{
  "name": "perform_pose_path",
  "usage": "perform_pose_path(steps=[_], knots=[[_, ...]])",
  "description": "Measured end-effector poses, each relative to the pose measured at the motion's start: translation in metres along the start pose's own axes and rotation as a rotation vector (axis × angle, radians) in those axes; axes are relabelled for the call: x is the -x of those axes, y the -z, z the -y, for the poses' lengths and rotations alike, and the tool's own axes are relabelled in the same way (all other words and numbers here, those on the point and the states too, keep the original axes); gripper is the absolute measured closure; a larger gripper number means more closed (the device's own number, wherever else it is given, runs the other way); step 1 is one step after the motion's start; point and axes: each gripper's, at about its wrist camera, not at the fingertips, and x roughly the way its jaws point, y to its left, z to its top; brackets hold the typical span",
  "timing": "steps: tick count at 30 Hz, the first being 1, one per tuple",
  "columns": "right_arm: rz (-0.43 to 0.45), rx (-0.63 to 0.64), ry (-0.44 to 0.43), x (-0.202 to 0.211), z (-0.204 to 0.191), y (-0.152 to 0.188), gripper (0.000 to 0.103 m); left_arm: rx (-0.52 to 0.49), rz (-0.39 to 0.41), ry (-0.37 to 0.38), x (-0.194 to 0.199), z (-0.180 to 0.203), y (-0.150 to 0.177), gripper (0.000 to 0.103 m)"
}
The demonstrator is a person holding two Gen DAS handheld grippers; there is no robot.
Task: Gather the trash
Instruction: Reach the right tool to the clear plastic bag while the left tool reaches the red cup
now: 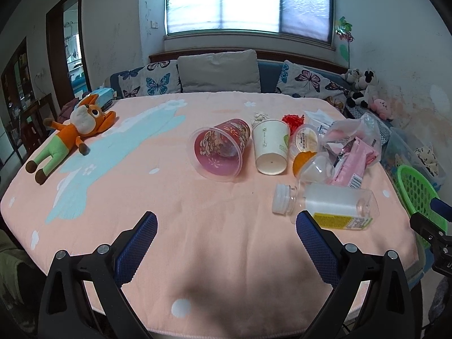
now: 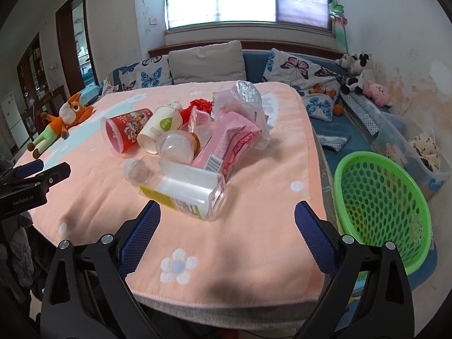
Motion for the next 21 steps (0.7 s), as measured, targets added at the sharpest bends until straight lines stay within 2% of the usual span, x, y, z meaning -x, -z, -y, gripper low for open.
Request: perform_pose_path(steps=[5,7,13,21], knots=[[-0.010,0.002,-0.001,-0.013,0.008,-0.012,0.008,0.003,-0.016,-0.014,-0.018,-0.001,-0.021,0.010],[-0.010,0.003,-0.002,-0.017,0.011,-0.017,0.009,0.005,-0.024,-0.017,-0.025,-0.003,-0.031,0.015],[-0.005,0.000,-0.009,-0.031,0.028,-0.034,0.012,-0.036,-0.031,-0.052,-0.047,0.002,-0.065,0.016],[-0.010,0.011,-0.047,-0.062,0.052,-0.071,0.017,-0.053,-0.066,-0.060,-0.080,0.008,-0.102,0.018]])
